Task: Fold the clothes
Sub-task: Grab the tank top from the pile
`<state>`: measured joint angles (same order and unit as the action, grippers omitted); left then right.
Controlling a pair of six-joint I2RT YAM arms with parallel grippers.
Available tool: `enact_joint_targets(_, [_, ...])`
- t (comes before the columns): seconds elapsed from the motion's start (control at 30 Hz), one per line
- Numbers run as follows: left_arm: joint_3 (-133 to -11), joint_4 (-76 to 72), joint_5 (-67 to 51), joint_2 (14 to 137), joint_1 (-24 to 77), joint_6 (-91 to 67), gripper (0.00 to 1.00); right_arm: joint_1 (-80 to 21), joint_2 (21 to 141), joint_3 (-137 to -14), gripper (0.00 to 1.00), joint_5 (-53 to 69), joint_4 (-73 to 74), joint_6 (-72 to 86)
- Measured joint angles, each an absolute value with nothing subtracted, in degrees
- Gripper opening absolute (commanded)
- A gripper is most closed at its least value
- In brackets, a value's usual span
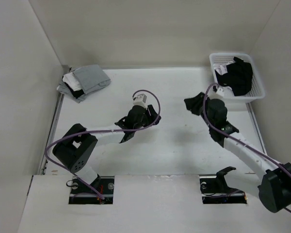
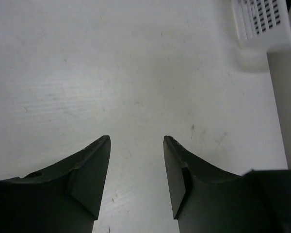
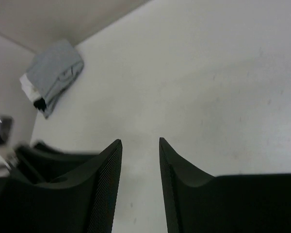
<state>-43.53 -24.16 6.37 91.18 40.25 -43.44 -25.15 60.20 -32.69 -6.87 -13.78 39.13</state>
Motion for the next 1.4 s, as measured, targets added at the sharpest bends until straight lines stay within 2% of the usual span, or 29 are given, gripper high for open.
enact_joint_targets(0.17, [-39.6,-24.0,2.9,90.5,44.5,-43.6,0.48,-16.2,66.3,-47.2,0.39,-8.8,-12.3,37.2])
enact_joint_targets(0.23, [-37.3,-24.7,2.0,89.1,45.4,-43.6,0.48,-11.0,70.6,-52.8,0.28,-9.3,-12.4,36.8])
enact_joint_targets(0.27, [-36.2,-25.2,1.6,88.2,45.5,-43.6,0.48,-8.2,73.3,-55.6,0.20,-9.7,-12.4,36.4])
enact_joint_targets(0.3, [-34.6,-26.1,1.4,86.9,45.4,-43.6,0.48,-4.7,77.6,-59.5,0.07,-10.1,-12.4,36.1])
enact_joint_targets(0.33, [-33.8,-26.9,1.2,86.2,45.3,-43.5,0.48,-2.8,80.5,-61.8,0.03,-10.4,-12.1,35.4])
enact_joint_targets(0.43, [-31.8,-29.0,1.0,84.2,44.8,-43.5,0.48,2.2,90.6,-70.3,0.01,-11.0,-11.0,33.8])
enact_joint_targets(0.53, [-31.3,-30.5,0.8,83.4,44.4,-43.5,0.49,6.2,99.4,-76.9,0.05,-11.8,-8.7,32.1])
enact_joint_targets(0.57, [-31.2,-31.1,0.8,83.2,44.2,-43.5,0.49,7.6,102.6,-79.5,0.10,-11.9,-7.4,31.7])
enact_joint_targets(0.67, [-31.0,-31.7,0.8,83.2,43.7,-43.5,0.49,11.6,112.1,-88.0,0.32,-12.2,-4.9,30.9])
enact_joint_targets(0.77, [-30.9,-32.5,0.8,83.6,42.9,-43.6,0.50,15.1,120.5,-95.4,0.43,-12.2,-3.3,30.7])
enact_joint_targets(0.97, [-30.8,-34.5,0.5,86.3,41.2,-44.1,0.50,19.0,134.6,-109.6,0.55,-12.3,2.1,29.8])
enact_joint_targets(1.17, [-30.8,-36.3,0.3,88.2,41.0,-44.5,0.50,19.0,141.8,-118.8,0.57,-11.9,4.8,30.0])
enact_joint_targets(1.23, [-30.8,-37.2,-0.2,89.0,40.7,-44.8,0.50,19.0,144.3,-123.5,0.49,-11.7,6.2,30.6])
enact_joint_targets(1.3, [-30.8,-37.7,-0.6,89.7,40.5,-45.2,0.50,19.0,146.4,-127.1,0.26,-11.6,6.9,31.2])
enact_joint_targets(1.33, [-30.8,-37.9,-0.7,90.2,40.2,-45.4,0.50,18.9,147.6,-129.0,0.09,-11.3,7.5,31.7])
enact_joint_targets(1.4, [-30.8,-38.4,-0.9,90.8,39.8,-45.6,0.50,18.8,148.7,-130.7,0.01,-10.9,7.9,32.3])
